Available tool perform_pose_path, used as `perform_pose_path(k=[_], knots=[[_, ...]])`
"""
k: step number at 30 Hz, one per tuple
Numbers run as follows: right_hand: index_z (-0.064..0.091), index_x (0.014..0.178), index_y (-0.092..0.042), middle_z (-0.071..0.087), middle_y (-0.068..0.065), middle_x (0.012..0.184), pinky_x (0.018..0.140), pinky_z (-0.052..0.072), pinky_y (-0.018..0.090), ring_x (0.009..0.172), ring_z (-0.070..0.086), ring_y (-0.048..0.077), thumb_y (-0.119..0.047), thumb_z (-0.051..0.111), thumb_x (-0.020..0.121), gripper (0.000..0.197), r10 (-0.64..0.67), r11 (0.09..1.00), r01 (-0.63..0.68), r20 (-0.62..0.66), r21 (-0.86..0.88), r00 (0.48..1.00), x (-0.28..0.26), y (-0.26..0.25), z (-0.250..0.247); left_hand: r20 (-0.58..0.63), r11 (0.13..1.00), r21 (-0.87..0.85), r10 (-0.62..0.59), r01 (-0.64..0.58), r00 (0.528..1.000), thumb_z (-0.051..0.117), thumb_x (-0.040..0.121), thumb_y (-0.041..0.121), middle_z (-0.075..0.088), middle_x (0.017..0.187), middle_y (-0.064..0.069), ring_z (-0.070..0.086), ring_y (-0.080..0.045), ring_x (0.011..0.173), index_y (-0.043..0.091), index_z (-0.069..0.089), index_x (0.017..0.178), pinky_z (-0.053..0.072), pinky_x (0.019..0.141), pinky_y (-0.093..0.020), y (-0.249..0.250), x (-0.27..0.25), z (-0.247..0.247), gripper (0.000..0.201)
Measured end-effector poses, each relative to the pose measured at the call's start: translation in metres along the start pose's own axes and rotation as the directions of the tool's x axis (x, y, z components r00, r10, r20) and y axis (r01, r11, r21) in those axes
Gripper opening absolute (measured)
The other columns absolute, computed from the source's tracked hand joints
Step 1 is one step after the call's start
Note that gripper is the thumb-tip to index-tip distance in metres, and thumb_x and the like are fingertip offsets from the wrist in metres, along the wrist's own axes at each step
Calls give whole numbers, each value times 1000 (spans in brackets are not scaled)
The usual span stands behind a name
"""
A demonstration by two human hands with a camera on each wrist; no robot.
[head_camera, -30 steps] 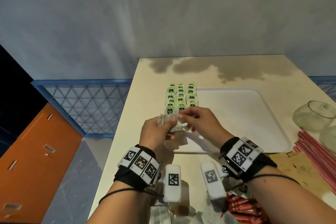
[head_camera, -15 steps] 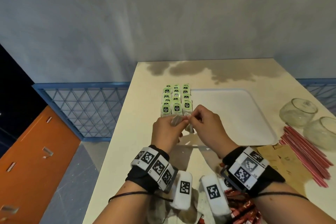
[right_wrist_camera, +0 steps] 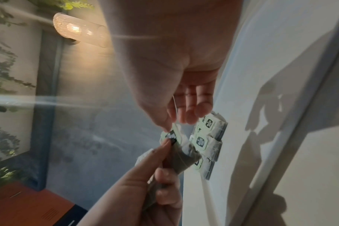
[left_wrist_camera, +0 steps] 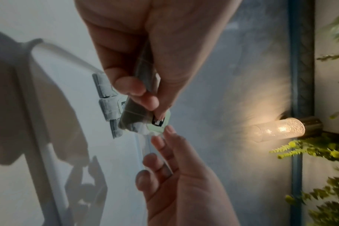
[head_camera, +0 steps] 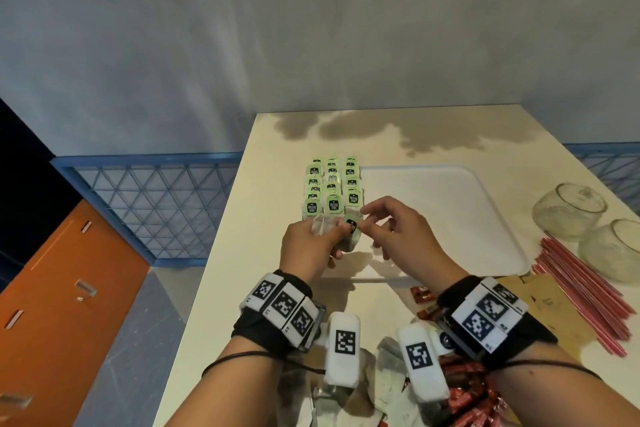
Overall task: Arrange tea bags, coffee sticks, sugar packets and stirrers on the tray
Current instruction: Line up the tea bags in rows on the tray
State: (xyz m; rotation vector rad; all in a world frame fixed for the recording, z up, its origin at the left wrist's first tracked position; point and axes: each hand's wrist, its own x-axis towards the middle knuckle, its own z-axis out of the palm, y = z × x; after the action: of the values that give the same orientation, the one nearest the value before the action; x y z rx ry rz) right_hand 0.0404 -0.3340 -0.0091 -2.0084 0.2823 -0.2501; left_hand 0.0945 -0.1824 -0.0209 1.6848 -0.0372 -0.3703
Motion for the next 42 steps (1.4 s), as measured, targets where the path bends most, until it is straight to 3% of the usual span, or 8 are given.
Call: perform_pose_path(k=[7,13,17,20,24,33,37,42], knots=[[63,91,-4,70,15,78,49,48,21,54,61,13,-15,65,93,11,148,986,-132,163,-104,976,23,25,6,34,988,-92,-124,127,992,69,88,14,71,82,-11,58,-17,53,7,72,102,48,45,-24,-6,17,-13,16],[65,98,-7,64,5,85,65,36,30,82,57,24,-21,55,98,17,87,879,0,159,-476,983,64,41,-2,26,918,-289,-276,272,961,34,98,9,60,88,-15,57,-27,73,4,59,107,55,57,-32,0,29,-25,28],[65,96,-4,64,8,89,66,35,31,83,54,23,-21,58,96,18,61,866,33,170,-498,984,85,36,1,10,873,-307,-397,380,918,32,96,7,52,75,-7,46,-21,61,13,53,114,42,59,-31,-1,40,-24,28],[63,88,-7,62,5,86,66,34,30,81,53,21,-19,61,94,14,47,874,51,189,-483,981,95,30,5,-22,863,-390,-357,320,934,41,92,7,54,71,-6,42,-20,55,16,59,118,34,55,-27,-5,35,-30,33],[59,84,-12,58,2,82,67,33,27,80,52,20,-18,61,94,12,58,859,46,185,-511,981,102,26,10,-21,902,-382,-225,200,974,46,103,25,63,84,-14,51,-25,66,24,63,110,48,68,-40,-3,18,-36,18],[61,109,-14,62,0,102,74,47,32,86,58,18,-28,68,91,24,28,928,-9,47,-372,999,82,19,5,63,984,-145,-97,106,993,59,97,10,72,88,-15,65,-15,59,-4,68,103,57,56,-23,-4,13,-41,17],[70,96,-14,69,3,93,61,45,15,76,64,12,-30,71,88,18,-7,997,20,165,-77,986,52,-5,6,110,993,-86,-75,84,991,58,98,15,73,86,-10,57,-12,53,3,69,107,53,51,-21,2,6,-31,19],[68,86,-10,71,5,82,59,45,14,65,60,4,-22,69,90,13,-61,995,81,264,-64,963,30,-20,11,182,997,71,-32,19,983,64,93,23,75,82,-1,61,-12,64,13,74,99,47,58,-23,5,-3,-23,15]])
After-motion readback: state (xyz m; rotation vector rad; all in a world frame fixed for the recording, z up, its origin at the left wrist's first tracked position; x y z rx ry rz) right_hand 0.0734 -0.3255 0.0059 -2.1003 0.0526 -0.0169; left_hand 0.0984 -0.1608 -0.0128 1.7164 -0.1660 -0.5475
